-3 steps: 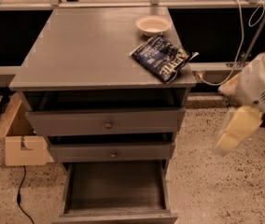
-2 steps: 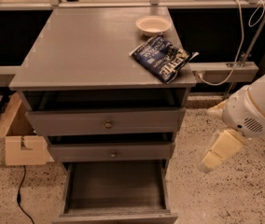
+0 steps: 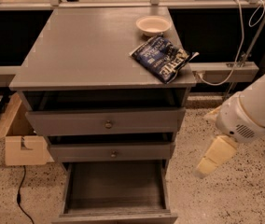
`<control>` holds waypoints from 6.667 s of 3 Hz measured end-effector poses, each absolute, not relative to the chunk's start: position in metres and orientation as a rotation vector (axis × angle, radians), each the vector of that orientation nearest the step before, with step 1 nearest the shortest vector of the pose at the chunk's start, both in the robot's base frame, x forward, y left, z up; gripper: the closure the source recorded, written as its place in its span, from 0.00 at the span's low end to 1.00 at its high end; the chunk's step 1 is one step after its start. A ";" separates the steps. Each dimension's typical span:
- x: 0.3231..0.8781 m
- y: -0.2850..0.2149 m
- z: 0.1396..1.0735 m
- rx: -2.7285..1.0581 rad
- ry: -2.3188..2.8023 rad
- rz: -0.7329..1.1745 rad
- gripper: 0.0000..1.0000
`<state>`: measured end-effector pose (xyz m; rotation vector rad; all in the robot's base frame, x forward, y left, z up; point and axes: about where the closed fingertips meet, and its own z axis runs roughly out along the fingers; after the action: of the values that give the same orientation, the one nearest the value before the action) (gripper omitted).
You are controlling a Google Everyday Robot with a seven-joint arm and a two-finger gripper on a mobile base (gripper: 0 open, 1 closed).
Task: Close bottom drawer
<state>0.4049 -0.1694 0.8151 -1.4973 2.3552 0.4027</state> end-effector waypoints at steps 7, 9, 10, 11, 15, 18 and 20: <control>0.351 -0.041 0.403 -1.317 2.559 1.225 0.00; 0.364 -0.058 0.298 -1.389 2.499 1.366 0.19; 0.366 -0.065 0.256 -1.407 2.477 1.409 0.50; 0.364 -0.070 0.242 -1.400 2.478 1.397 0.73; 0.399 -0.055 0.177 -1.388 2.401 1.107 1.00; 0.440 -0.057 0.168 -1.385 2.291 0.956 1.00; 0.460 -0.057 0.168 -1.394 2.233 0.906 1.00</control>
Offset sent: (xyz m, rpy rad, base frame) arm -0.0384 0.1004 -0.3004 0.1442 0.3817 -0.0125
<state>0.4604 -0.0574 0.1678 -1.3936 2.2326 0.9061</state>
